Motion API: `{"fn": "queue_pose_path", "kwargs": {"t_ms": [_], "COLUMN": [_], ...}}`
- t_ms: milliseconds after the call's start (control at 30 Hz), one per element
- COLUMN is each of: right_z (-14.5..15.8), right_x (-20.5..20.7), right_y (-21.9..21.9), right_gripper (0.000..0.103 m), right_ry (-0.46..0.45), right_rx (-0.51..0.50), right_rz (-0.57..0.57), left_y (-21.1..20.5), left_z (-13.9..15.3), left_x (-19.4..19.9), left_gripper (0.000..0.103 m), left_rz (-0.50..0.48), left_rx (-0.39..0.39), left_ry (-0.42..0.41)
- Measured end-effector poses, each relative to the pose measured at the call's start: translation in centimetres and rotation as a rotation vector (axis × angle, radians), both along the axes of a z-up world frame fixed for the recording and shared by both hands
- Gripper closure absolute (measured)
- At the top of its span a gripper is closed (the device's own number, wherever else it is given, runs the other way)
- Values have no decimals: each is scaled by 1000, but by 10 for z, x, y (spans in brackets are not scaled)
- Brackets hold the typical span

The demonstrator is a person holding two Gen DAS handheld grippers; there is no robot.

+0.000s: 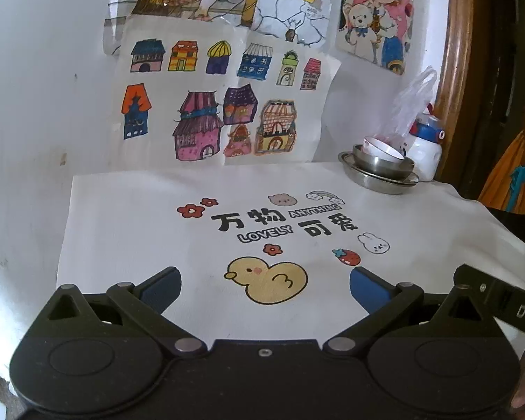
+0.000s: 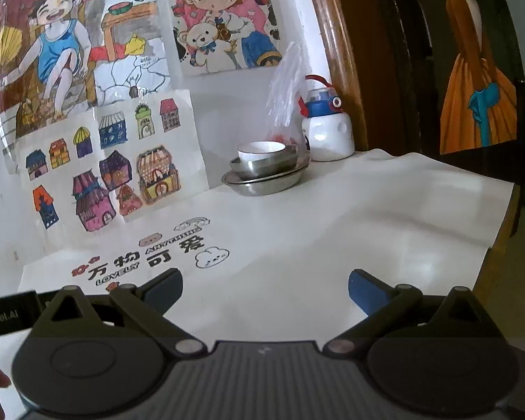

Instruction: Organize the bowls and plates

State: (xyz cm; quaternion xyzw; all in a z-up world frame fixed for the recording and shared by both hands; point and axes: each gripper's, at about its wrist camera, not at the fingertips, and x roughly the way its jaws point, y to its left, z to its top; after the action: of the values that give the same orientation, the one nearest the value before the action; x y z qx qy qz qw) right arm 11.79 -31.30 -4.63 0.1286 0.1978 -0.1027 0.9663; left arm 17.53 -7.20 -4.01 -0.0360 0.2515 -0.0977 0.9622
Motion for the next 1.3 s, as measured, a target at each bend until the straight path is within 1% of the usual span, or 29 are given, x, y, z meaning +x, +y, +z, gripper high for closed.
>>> {"fn": "queue_pose_path", "kwargs": {"t_ms": [433, 700, 1300], "right_z": [-1, -2, -3], "right_x": [0, 0, 1], "right_y": [-1, 0, 0], "right_gripper": [0, 0, 0], "right_ry": [-5, -4, 3], "right_rx": [5, -9, -2], "right_rz": [-1, -6, -3], "left_y": [-2, 0, 0], "left_z": [-4, -6, -7], "left_x": [2, 6, 6], "left_gripper": [1, 1, 1], "left_rz": [-11, -3, -4], "left_rx": [30, 23, 26], "left_ry": [30, 53, 61]}}
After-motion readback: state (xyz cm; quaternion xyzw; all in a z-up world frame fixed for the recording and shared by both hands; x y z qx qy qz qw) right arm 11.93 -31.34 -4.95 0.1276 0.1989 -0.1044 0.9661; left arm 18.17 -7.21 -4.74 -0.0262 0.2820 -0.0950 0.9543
